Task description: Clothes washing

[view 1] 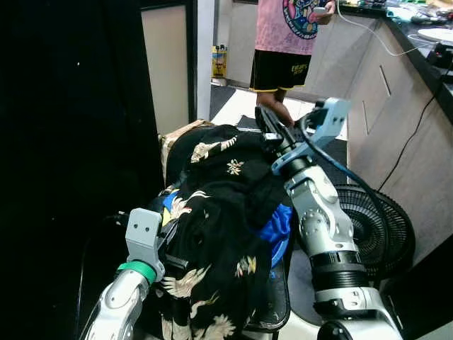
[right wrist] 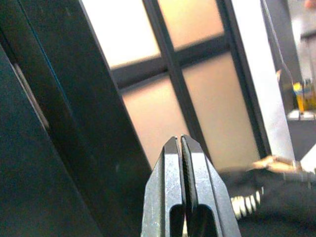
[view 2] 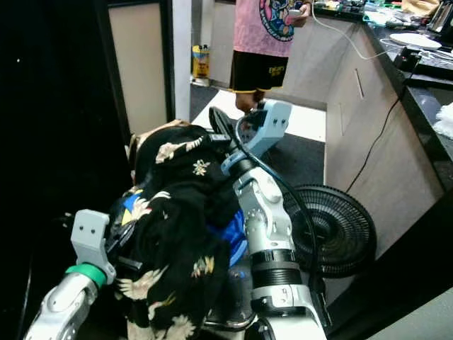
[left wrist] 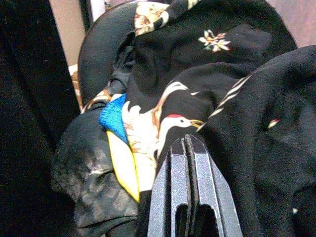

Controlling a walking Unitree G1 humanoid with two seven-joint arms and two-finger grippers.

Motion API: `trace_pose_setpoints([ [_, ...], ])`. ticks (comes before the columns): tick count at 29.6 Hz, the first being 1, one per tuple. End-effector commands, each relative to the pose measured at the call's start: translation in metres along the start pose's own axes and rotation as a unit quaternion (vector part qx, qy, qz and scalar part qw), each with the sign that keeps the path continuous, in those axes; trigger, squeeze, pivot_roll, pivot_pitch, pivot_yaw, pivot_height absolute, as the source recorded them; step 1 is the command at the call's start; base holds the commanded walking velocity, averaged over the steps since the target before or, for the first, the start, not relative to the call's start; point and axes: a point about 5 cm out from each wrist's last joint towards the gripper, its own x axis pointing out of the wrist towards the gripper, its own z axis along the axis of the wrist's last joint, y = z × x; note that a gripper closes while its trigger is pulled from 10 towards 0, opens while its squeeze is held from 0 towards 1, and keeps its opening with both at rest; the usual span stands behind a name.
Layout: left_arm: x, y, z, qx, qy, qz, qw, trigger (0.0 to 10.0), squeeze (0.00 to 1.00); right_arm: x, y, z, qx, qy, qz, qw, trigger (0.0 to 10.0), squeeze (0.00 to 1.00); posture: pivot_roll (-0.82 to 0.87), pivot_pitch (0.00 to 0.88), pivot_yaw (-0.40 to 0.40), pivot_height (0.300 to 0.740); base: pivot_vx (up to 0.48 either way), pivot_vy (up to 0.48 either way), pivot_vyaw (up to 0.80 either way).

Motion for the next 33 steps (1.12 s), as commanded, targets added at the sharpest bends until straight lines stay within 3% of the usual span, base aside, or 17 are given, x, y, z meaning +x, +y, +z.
trace_pose_setpoints([
  [1, -0.003, 0.001, -0.006, -0.001, 0.009, 0.004, 1.000, 10.0, 0.00, -0.001, -0.003, 0.008, 0.001, -0.014, -0.006, 1.000, 0.0, 0.00, -0.04, 0.045, 0.007, 0.740, 0.000, 0.000, 0.00],
  [5, -0.002, 0.002, -0.005, -0.003, 0.006, 0.007, 1.000, 10.0, 0.00, -0.003, -0.010, 0.017, -0.015, -0.021, -0.022, 0.999, 0.0, 0.00, -0.05, 0.028, 0.000, 0.740, 0.000, 0.000, 0.00],
  [6, -0.002, 0.002, -0.005, -0.004, 0.004, 0.008, 1.000, 10.0, 0.00, -0.006, -0.016, 0.010, -0.048, 0.009, -0.032, 0.998, 0.0, 0.00, -0.05, 0.023, 0.000, 0.740, 0.000, 0.000, 0.00],
  [7, -0.002, 0.002, -0.005, -0.004, 0.004, 0.008, 1.000, 10.0, 0.00, -0.006, -0.016, 0.010, -0.048, 0.009, -0.032, 0.998, 0.0, 0.00, -0.05, 0.023, 0.000, 0.740, 0.000, 0.000, 0.00],
  [8, -0.002, 0.002, -0.005, -0.004, 0.003, 0.007, 1.000, 10.0, 0.00, -0.012, -0.019, -0.004, -0.091, 0.061, -0.030, 0.994, 3.3, 0.00, -0.05, 0.022, -0.001, 0.740, 0.000, 0.000, 0.00],
  [9, -0.002, 0.001, -0.006, -0.002, 0.006, 0.005, 1.000, 10.0, 0.00, -0.021, -0.023, -0.026, -0.125, 0.132, -0.023, 0.983, 10.0, 1.00, -0.05, 0.022, -0.001, 0.740, 0.000, 0.000, 0.00],
  [10, -0.002, 0.001, -0.006, -0.002, 0.006, 0.005, 1.000, 10.0, 0.00, -0.021, -0.023, -0.026, -0.125, 0.132, -0.023, 0.983, 10.0, 1.00, -0.05, 0.022, -0.001, 0.740, 0.000, 0.000, 0.00],
  [12, -0.003, -0.001, -0.009, 0.004, 0.017, -0.002, 1.000, 10.0, 0.00, -0.042, -0.031, -0.068, -0.139, 0.251, -0.037, 0.957, 10.0, 1.00, -0.05, 0.026, 0.000, 0.740, 0.000, 0.000, 0.00],
  [15, -0.004, -0.002, -0.011, 0.004, 0.022, -0.005, 1.000, 10.0, 0.00, -0.050, -0.035, -0.081, -0.138, 0.279, -0.057, 0.949, 10.0, 1.00, -0.05, 0.033, 0.004, 0.740, 0.000, 0.000, 0.00],
  [17, -0.005, -0.004, -0.013, 0.003, 0.027, -0.010, 1.000, 10.0, 0.00, -0.058, -0.040, -0.098, -0.102, 0.297, -0.097, 0.944, 10.0, 1.00, -0.05, 0.049, 0.007, 0.740, 0.000, 0.000, 0.00],
  [23, -0.007, -0.007, -0.014, 0.002, 0.029, -0.014, 0.999, 10.0, 0.00, -0.057, -0.035, -0.109, -0.082, 0.306, -0.105, 0.943, 10.0, 1.00, -0.05, 0.069, 0.007, 0.740, 0.000, 0.000, 0.00],
  [26, -0.009, -0.008, -0.014, 0.000, 0.030, -0.014, 0.999, 10.0, 0.00, -0.050, -0.027, -0.111, -0.071, 0.293, -0.090, 0.949, 10.0, 1.00, -0.05, 0.088, 0.005, 0.740, 0.000, 0.000, 0.00],
  [29, -0.013, -0.007, -0.015, -0.003, 0.032, -0.010, 0.999, 10.0, 0.00, -0.040, -0.013, -0.107, -0.042, 0.246, -0.048, 0.967, 10.0, 1.00, -0.04, 0.107, 0.004, 0.740, 0.000, 0.000, 0.00],
  [33, -0.013, -0.007, -0.015, -0.003, 0.033, -0.008, 0.999, 10.0, 0.00, -0.038, -0.010, -0.108, -0.037, 0.241, -0.039, 0.969, 10.0, 1.00, -0.04, 0.116, 0.005, 0.740, 0.000, 0.000, 0.00],
])
